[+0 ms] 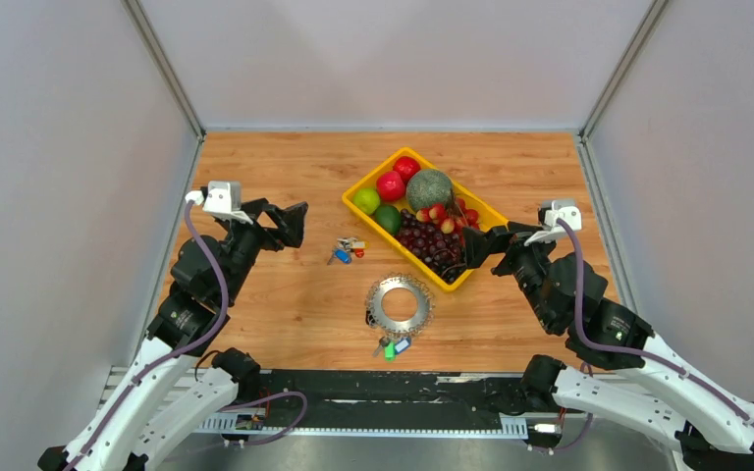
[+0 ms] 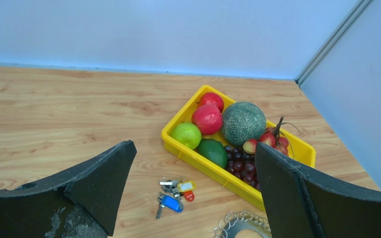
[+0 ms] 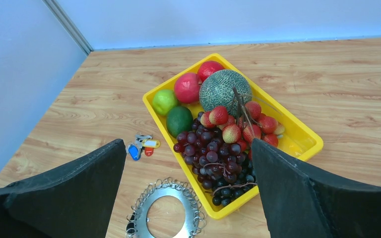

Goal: Remove the keys from the keyring

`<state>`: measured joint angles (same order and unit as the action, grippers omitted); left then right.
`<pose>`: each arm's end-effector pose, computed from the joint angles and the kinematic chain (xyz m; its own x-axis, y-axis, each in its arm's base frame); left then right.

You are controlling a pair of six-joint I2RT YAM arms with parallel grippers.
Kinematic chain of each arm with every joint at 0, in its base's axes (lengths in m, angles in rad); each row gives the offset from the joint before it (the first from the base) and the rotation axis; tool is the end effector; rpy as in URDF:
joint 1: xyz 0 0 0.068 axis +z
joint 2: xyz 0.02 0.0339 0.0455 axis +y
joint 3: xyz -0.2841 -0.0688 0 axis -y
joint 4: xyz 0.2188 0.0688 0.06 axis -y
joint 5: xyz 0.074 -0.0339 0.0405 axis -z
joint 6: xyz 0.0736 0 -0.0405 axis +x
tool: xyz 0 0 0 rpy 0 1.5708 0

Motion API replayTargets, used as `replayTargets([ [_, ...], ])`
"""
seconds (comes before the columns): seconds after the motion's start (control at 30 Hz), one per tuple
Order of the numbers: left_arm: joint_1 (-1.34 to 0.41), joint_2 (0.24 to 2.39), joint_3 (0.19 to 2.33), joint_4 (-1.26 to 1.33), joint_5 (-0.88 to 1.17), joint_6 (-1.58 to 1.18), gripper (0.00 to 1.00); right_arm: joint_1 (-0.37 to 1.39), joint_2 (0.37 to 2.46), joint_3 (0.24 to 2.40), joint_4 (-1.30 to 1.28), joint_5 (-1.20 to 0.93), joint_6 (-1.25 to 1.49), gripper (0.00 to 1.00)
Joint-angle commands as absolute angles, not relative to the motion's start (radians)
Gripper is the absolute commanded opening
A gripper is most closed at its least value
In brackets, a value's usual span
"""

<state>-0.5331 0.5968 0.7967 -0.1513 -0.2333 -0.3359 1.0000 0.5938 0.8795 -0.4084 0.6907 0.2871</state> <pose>0.1232 -0.0529 0.3825 -0.0579 -0.3382 -0.9393 0.2928 0.8937 -0.3398 0.0974 0.0650 0.3757 -0.1504 0.1698 -0.9739 -0.2757 0.9389 0.2063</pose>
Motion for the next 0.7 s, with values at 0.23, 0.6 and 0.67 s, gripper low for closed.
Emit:
replayTargets([
  [0.23, -0.526, 0.579, 0.786, -0.109, -0.177, -0.308, 1.0, 1.002, 0.633, 0.921, -0.402, 0.693, 0.326, 1.0],
  [0.6, -0.527, 0.689, 0.844, -0.269, -0.128, -0.218, 1.0, 1.0, 0.715, 0.828, -0.398, 0.539, 0.331, 1.0],
  [0.67, -0.527, 0.723, 0.869, -0.325, -0.1, -0.256, 1.0, 1.001, 0.747, 0.81, -0.395, 0.475, 0.326, 1.0],
])
